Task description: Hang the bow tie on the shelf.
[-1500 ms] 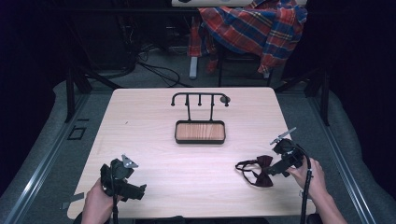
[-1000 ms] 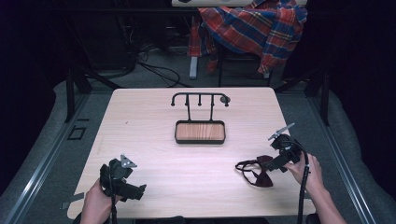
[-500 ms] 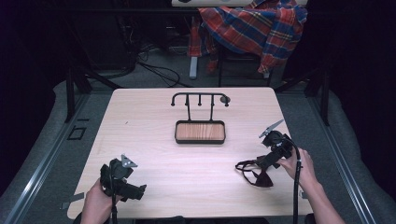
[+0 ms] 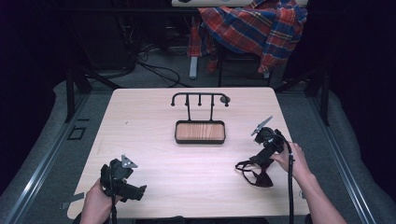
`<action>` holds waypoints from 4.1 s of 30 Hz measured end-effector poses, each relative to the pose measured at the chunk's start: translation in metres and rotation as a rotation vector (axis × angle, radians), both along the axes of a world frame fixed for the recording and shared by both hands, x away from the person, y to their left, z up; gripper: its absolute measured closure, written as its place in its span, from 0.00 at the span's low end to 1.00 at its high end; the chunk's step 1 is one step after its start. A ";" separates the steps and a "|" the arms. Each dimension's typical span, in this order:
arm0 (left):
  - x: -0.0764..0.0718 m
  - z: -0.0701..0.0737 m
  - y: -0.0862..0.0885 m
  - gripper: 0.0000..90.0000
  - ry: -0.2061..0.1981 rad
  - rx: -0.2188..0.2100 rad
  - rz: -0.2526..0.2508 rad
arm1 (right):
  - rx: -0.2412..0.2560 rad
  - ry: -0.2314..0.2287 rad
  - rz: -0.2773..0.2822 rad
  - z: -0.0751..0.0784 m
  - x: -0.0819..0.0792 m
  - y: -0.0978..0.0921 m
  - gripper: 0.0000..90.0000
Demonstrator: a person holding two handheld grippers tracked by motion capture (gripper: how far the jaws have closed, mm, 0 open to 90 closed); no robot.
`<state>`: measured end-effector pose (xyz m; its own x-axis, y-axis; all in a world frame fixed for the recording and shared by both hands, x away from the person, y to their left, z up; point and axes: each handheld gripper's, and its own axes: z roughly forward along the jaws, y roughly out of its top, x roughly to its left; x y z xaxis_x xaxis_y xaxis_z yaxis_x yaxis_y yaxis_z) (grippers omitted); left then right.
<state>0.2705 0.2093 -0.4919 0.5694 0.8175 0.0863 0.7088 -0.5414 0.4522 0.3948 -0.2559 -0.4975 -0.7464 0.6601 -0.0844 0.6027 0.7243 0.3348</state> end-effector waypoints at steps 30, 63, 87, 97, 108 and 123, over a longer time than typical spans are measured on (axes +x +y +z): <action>-0.001 -0.001 -0.002 0.00 0.002 0.012 -0.011 | -0.092 0.081 0.213 -0.034 0.000 0.027 0.54; -0.001 -0.001 -0.002 0.00 -0.005 0.017 -0.013 | -0.110 0.031 0.211 -0.026 -0.012 0.027 0.98; -0.001 -0.001 -0.001 0.00 0.002 0.011 -0.013 | 0.035 -0.091 0.073 0.009 -0.014 0.019 0.98; -0.001 0.000 0.000 0.00 0.003 0.012 -0.016 | 0.095 -0.117 0.034 0.021 -0.015 0.020 0.98; -0.001 0.000 -0.001 0.00 0.002 0.011 -0.011 | 0.129 -0.153 0.037 0.032 -0.020 0.029 0.98; -0.001 -0.001 -0.001 0.00 0.002 0.014 -0.013 | 0.171 -0.199 0.018 0.052 -0.014 0.041 0.98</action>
<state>0.2693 0.2082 -0.4926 0.5799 0.8090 0.0962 0.7028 -0.5565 0.4432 0.3807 -0.2154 -0.4454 -0.7382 0.6640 -0.1195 0.4998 0.6572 0.5641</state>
